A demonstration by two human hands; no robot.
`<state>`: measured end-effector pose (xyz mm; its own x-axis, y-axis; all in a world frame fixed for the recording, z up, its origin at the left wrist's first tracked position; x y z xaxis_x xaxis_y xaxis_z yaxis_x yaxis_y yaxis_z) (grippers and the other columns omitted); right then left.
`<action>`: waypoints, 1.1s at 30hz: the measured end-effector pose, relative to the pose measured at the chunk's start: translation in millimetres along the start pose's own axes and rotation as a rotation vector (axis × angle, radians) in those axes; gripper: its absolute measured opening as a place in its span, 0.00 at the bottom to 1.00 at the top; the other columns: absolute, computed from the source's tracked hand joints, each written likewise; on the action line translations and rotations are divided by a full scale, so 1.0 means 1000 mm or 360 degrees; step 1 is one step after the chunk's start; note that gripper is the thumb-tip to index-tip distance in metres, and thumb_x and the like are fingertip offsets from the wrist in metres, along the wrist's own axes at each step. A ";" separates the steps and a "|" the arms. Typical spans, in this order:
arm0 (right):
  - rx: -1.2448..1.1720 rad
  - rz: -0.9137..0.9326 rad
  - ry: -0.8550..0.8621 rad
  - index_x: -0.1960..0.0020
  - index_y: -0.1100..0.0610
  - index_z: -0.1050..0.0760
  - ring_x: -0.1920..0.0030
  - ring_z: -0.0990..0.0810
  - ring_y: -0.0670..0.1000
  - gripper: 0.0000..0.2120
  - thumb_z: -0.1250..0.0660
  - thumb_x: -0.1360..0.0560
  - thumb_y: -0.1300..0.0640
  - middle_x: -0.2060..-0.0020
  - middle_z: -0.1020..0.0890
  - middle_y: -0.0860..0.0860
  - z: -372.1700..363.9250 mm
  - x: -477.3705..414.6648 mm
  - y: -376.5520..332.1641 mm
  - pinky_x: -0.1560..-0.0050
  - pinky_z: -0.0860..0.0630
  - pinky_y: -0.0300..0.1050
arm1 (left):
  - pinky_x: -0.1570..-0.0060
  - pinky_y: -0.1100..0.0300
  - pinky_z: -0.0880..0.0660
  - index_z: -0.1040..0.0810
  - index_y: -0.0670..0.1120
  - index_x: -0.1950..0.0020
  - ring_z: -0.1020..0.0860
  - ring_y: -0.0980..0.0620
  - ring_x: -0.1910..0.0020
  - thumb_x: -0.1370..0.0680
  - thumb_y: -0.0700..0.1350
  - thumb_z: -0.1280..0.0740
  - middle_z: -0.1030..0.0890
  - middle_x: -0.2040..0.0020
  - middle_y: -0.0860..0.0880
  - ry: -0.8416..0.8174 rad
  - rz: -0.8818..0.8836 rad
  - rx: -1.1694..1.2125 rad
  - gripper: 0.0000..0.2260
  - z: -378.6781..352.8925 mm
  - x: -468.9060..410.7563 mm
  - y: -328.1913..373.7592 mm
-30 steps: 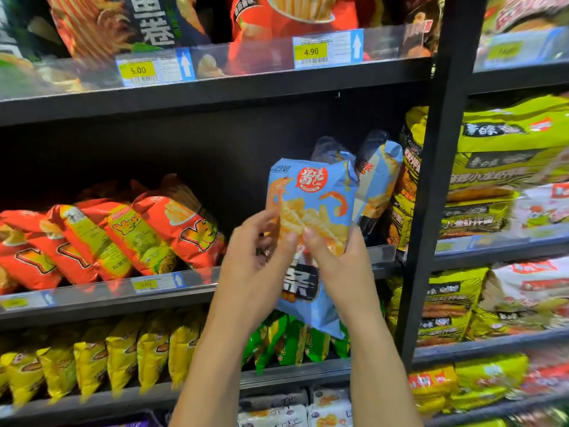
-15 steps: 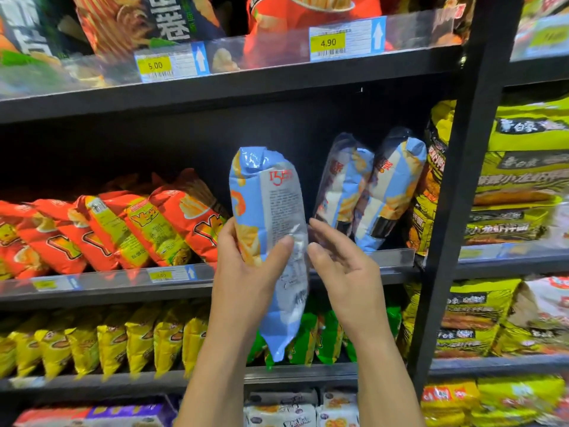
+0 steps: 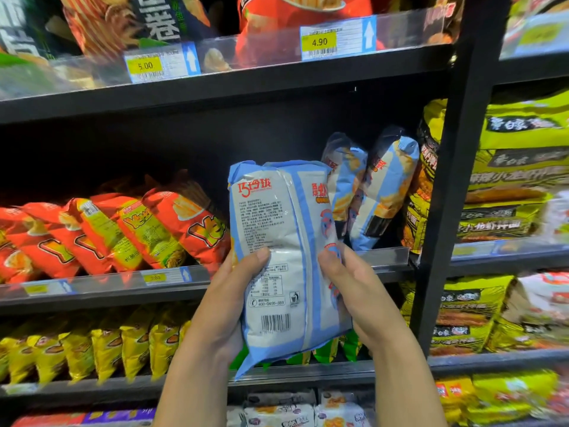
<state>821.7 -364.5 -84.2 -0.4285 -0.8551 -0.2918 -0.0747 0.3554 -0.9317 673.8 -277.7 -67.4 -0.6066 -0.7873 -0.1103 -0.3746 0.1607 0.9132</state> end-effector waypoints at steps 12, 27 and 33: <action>0.0150 0.0225 0.0275 0.37 0.48 0.21 0.46 0.14 0.45 0.21 0.23 0.28 0.44 0.46 0.13 0.47 0.003 0.003 -0.021 0.50 0.20 0.40 | 0.43 0.48 0.17 0.25 0.52 0.30 0.15 0.47 0.38 0.27 0.47 0.25 0.14 0.37 0.50 -0.0144 -0.0258 -0.0557 0.26 -0.010 0.007 0.020; 0.0266 0.0244 0.0156 0.35 0.50 0.23 0.43 0.15 0.42 0.22 0.24 0.25 0.45 0.45 0.13 0.42 -0.009 -0.031 -0.033 0.46 0.20 0.40 | 0.43 0.51 0.17 0.21 0.52 0.30 0.16 0.48 0.37 0.22 0.41 0.29 0.14 0.36 0.49 -0.0055 -0.0345 -0.0556 0.20 0.002 -0.001 0.049; 0.0500 0.0245 0.0572 0.24 0.49 0.32 0.35 0.21 0.44 0.40 0.28 0.30 0.32 0.33 0.22 0.45 0.011 -0.050 -0.046 0.39 0.23 0.38 | 0.57 0.48 0.14 0.20 0.47 0.34 0.13 0.43 0.46 0.21 0.36 0.28 0.12 0.43 0.46 0.0251 -0.0394 -0.0355 0.17 0.007 -0.021 0.059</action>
<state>856.4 -342.3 -29.3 -0.7006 -0.5980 -0.3893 0.2645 0.2890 -0.9201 659.2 -247.3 -14.0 -0.3948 -0.8708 -0.2929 -0.3238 -0.1664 0.9314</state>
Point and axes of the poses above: each hand's wrist, its own x-axis away from the middle knuckle, its own z-axis out of the back of the hand, y = z × x, the point moved 7 cm from there along -x, towards the middle knuckle
